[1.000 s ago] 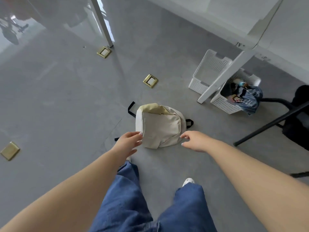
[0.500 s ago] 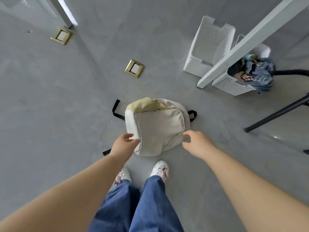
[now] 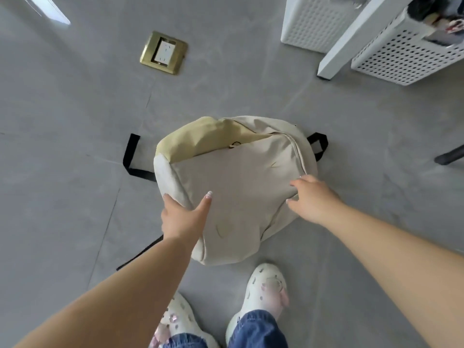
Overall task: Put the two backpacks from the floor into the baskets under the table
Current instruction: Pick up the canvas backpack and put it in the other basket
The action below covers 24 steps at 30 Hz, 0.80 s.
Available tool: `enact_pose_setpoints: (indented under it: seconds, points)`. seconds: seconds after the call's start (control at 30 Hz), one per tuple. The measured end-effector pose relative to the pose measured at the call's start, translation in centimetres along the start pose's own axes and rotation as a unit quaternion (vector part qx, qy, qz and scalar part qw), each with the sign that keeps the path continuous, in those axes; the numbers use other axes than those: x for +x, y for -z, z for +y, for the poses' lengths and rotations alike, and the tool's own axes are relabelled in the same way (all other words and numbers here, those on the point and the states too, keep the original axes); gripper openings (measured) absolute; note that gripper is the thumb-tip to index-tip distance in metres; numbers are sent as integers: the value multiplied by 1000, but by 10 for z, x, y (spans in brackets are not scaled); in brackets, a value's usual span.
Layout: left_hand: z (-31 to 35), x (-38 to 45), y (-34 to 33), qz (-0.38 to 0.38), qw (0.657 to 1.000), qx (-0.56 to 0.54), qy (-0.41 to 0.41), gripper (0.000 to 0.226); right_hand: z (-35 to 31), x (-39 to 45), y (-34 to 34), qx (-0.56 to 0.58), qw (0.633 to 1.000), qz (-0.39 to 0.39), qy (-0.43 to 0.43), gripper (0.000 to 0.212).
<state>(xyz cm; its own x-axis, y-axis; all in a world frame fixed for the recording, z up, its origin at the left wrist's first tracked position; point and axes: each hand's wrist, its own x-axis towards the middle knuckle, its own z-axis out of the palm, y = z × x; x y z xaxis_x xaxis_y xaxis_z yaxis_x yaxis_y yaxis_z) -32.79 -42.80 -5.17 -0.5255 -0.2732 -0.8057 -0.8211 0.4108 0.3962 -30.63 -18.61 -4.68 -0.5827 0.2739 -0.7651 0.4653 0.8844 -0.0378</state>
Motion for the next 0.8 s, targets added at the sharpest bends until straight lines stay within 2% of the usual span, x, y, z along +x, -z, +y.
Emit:
enact_pose_setpoints:
  seconds: [0.13,0.33,0.4,0.43,0.57,0.67,0.8]
  points:
    - [-13,39,-21,17,999,-27,-11,75,10,55,-23,-21,999,20,-19,56]
    - [-31,66,-28,37,997,-38,-52,40,19,114,-40,-20,998,21,-47,60]
    - [-37,71,-23,59,996,-23,-69,17,21,128,-45,-4,997,25,-67,53]
    - [-41,72,-20,76,994,-16,-76,14,22,132,-46,4,997,32,-77,48]
    - [-50,77,-12,118,990,-4,-77,21,34,141,-49,55,990,69,-108,36]
    - [-48,77,-15,133,988,3,-79,25,36,136,-49,101,988,69,-93,32]
    - [-41,68,-20,153,984,-14,-85,30,34,117,-49,181,965,168,-91,25]
